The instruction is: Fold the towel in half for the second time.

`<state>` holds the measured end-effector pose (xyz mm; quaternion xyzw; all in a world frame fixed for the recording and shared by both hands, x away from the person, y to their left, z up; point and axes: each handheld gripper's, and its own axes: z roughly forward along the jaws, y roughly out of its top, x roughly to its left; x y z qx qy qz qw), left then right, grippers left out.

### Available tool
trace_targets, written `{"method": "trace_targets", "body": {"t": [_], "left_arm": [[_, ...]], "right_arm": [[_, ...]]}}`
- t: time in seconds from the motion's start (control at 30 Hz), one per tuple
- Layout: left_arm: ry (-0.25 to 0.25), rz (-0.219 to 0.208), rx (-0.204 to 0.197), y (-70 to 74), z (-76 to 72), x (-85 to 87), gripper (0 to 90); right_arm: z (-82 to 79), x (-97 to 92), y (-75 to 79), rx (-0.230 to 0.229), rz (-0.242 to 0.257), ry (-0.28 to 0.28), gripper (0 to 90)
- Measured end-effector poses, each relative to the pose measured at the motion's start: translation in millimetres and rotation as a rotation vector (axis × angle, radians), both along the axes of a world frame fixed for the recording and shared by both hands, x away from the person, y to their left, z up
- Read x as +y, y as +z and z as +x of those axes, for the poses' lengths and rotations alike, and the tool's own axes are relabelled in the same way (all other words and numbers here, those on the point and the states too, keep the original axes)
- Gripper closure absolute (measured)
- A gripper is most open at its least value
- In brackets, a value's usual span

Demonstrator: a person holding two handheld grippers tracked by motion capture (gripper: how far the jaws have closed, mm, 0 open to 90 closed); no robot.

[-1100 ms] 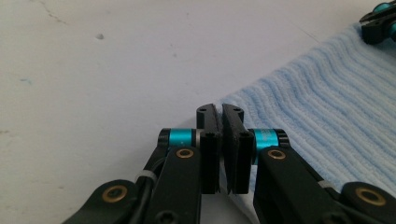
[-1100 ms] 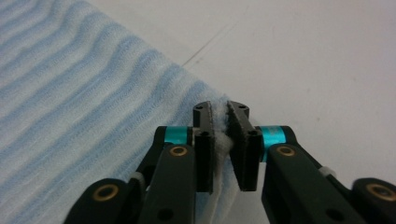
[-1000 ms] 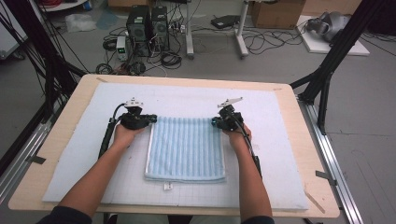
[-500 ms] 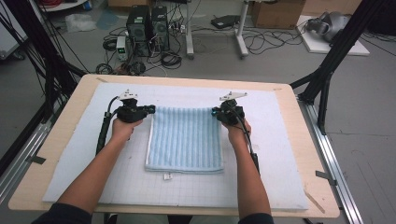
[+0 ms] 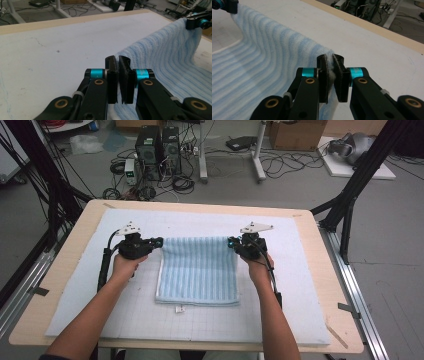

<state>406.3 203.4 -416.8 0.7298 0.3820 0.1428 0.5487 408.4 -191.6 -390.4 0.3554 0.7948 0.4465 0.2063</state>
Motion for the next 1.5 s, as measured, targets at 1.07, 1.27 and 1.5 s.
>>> {"method": "trace_targets", "body": {"t": [1.07, 1.27, 1.5], "left_arm": [[-0.122, 0.022, -0.076, -20.9, -110.3, 3.1, 84.7], [-0.145, 0.038, -0.056, -27.2, -121.3, 2.5, 84.6], [-0.178, 0.034, -0.042, -30.5, -127.4, 1.8, 79.2]], "right_arm": [[-117.3, -11.5, -28.6, -0.037, -0.005, 0.079, 82.6], [-128.5, -14.1, -33.2, -0.032, -0.027, 0.092, 82.5], [-130.9, -16.8, -35.2, -0.025, -0.061, 0.104, 82.0]]}}
